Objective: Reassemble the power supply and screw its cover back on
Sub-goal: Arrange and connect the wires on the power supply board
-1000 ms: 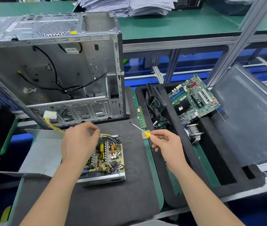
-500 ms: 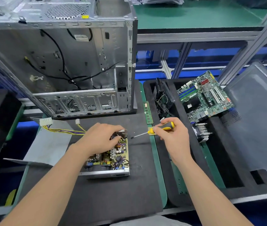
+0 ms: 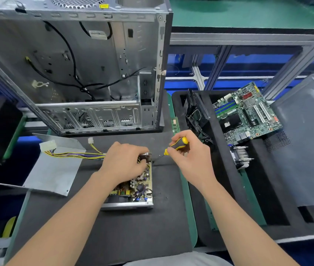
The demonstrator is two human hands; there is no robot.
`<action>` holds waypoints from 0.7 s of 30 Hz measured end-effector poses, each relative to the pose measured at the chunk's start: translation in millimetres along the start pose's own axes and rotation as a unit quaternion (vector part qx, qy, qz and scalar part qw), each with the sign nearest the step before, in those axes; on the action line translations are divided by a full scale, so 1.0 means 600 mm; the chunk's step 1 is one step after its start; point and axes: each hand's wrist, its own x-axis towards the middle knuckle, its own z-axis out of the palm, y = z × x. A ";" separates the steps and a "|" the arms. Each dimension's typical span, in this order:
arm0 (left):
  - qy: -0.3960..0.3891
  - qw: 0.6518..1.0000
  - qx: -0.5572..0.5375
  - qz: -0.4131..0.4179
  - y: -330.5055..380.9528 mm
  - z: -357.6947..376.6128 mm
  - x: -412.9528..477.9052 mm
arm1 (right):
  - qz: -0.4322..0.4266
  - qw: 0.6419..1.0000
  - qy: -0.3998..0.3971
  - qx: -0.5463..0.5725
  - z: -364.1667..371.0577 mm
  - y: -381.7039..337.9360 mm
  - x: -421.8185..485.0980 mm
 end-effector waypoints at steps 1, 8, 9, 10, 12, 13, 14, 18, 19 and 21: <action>-0.001 1.000 -0.011 -0.006 0.001 -0.002 0.002 | -0.005 1.000 -0.007 -0.008 0.002 0.000 0.002; -0.048 0.996 -0.063 -0.042 0.003 -0.008 0.015 | -0.050 0.995 -0.052 -0.068 0.014 -0.006 0.016; -0.053 0.995 -0.068 -0.046 0.003 -0.009 0.016 | -0.056 0.994 -0.057 -0.071 0.014 -0.007 0.016; -0.058 0.994 -0.073 -0.049 0.002 -0.009 0.018 | -0.062 0.993 -0.064 -0.076 0.015 -0.008 0.016; -0.064 0.993 -0.082 -0.051 -0.001 -0.009 0.021 | -0.071 0.990 -0.078 -0.090 0.017 -0.007 0.018; -0.066 0.993 -0.086 -0.050 -0.002 -0.009 0.021 | -0.075 0.989 -0.083 -0.095 0.017 -0.006 0.019; -0.067 0.993 -0.089 -0.049 -0.004 -0.009 0.021 | -0.080 0.988 -0.087 -0.101 0.018 -0.006 0.019; -0.074 0.992 -0.098 -0.043 -0.008 -0.010 0.021 | -0.094 0.984 -0.096 -0.115 0.020 -0.007 0.020; -0.076 0.991 -0.100 -0.041 -0.008 -0.010 0.021 | -0.096 0.984 -0.097 -0.116 0.020 -0.008 0.020; -0.081 0.991 -0.102 -0.040 -0.008 -0.012 0.021 | -0.098 0.983 -0.102 -0.119 0.020 -0.007 0.020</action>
